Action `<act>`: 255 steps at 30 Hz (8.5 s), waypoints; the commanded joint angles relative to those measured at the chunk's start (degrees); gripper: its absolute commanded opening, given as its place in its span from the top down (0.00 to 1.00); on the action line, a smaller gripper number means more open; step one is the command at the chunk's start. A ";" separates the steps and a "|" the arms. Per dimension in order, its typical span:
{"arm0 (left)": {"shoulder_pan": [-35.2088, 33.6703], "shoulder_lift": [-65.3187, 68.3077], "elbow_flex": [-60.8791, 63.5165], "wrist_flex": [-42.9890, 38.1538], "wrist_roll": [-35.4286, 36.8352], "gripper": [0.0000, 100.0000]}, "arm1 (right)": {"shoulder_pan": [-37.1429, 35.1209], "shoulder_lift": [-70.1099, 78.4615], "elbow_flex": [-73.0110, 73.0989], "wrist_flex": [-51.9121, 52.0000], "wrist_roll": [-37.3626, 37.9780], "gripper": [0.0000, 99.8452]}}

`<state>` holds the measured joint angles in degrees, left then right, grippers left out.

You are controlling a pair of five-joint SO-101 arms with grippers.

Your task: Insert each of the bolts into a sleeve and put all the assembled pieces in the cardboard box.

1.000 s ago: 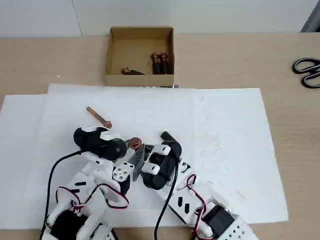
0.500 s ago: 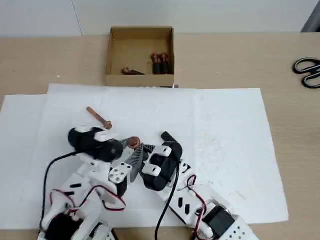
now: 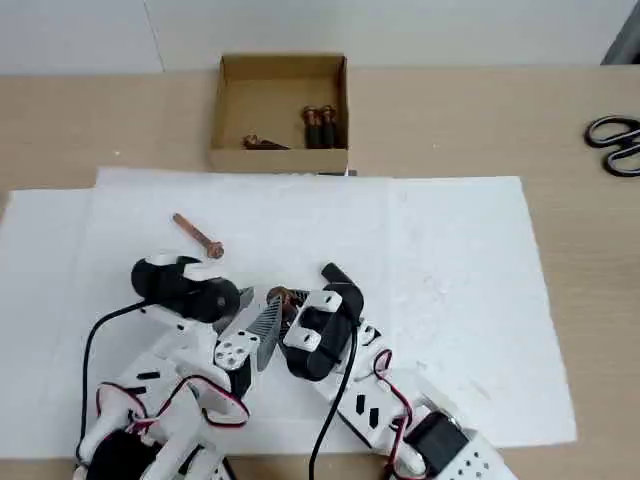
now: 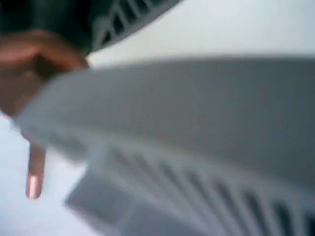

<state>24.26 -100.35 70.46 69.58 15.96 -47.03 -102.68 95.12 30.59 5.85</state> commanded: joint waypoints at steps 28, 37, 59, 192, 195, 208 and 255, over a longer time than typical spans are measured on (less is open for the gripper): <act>-30.15 -0.44 16.48 -6.59 -13.36 1.00 | 17.45 0.22 -3.69 3.56 -5.27 1.00; -30.07 -0.44 23.25 -14.77 -13.27 1.00 | 17.71 1.63 -16.44 14.73 -8.62 1.00; -30.07 -0.44 23.69 -16.53 -13.19 1.00 | 23.16 90.68 -81.85 -0.40 -10.37 1.00; -32.53 -0.44 23.69 -15.56 -13.19 0.99 | 17.63 119.87 -93.10 45.85 6.33 0.85; -32.53 -0.44 23.69 -15.56 -13.19 0.99 | 17.63 118.55 -89.85 44.79 6.15 0.85; -32.62 -0.44 23.69 -15.56 -13.19 0.99 | 17.63 110.11 -83.52 44.70 5.89 0.85; -32.53 -0.18 20.09 -14.77 -13.19 0.99 | 33.27 88.13 -82.46 57.71 -1.41 1.00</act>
<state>-8.26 -100.35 94.37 54.64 2.68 -17.76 -11.78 13.19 85.54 9.10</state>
